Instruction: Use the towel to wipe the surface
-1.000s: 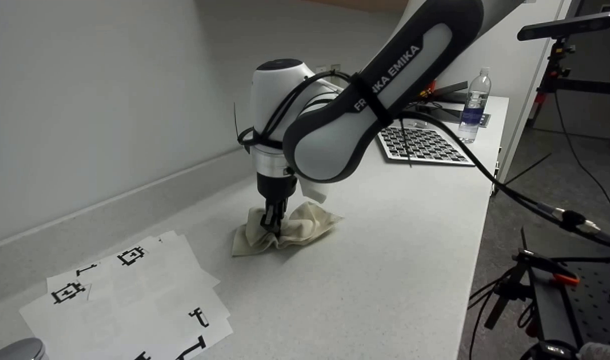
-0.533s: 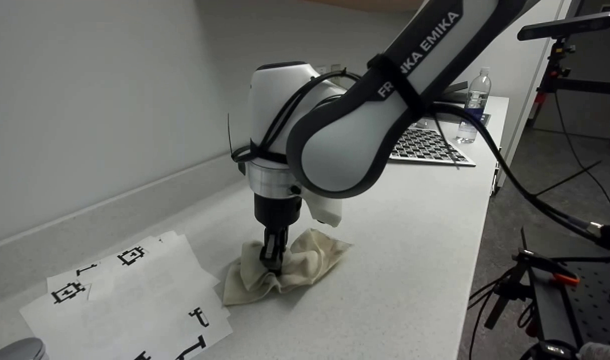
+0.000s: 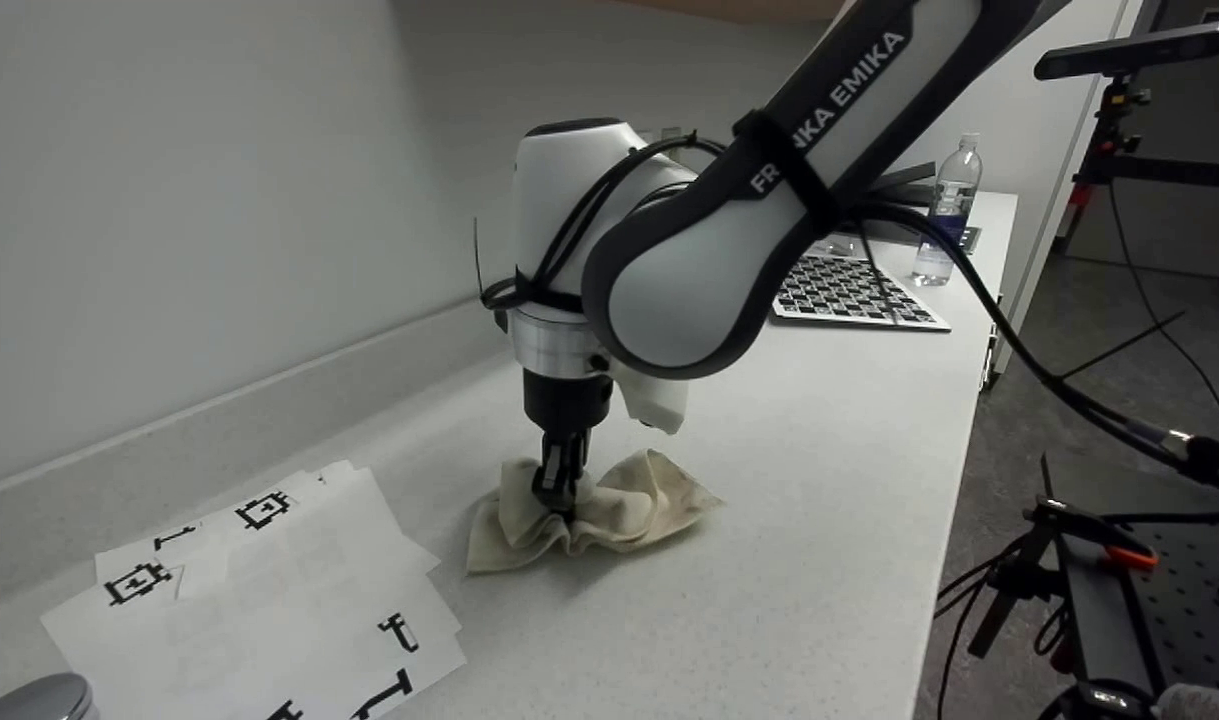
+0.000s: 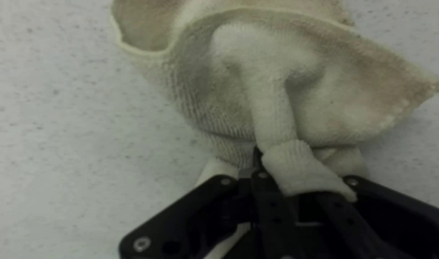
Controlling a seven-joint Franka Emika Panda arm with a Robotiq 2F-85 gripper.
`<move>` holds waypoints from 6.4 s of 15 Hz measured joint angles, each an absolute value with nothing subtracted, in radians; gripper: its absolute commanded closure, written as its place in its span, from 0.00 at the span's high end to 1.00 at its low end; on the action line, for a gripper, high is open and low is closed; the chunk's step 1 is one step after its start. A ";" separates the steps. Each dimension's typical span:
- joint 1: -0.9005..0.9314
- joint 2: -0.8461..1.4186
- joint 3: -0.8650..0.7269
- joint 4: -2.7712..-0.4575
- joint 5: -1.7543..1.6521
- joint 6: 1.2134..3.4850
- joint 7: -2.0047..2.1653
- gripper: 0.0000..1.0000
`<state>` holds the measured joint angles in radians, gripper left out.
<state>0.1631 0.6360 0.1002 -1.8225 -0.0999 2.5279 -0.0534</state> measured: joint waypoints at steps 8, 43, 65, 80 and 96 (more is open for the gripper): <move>0.161 0.692 -0.066 -1.677 -0.205 2.428 0.005 0.02; 0.142 0.652 0.050 -1.752 -0.140 2.385 -0.093 0.02; 0.128 0.476 -0.009 -2.067 -0.086 2.501 0.064 0.02; 0.141 0.162 0.053 -2.553 -0.077 2.741 0.072 0.99; 0.154 -0.130 0.189 -2.710 -0.137 2.666 0.251 1.00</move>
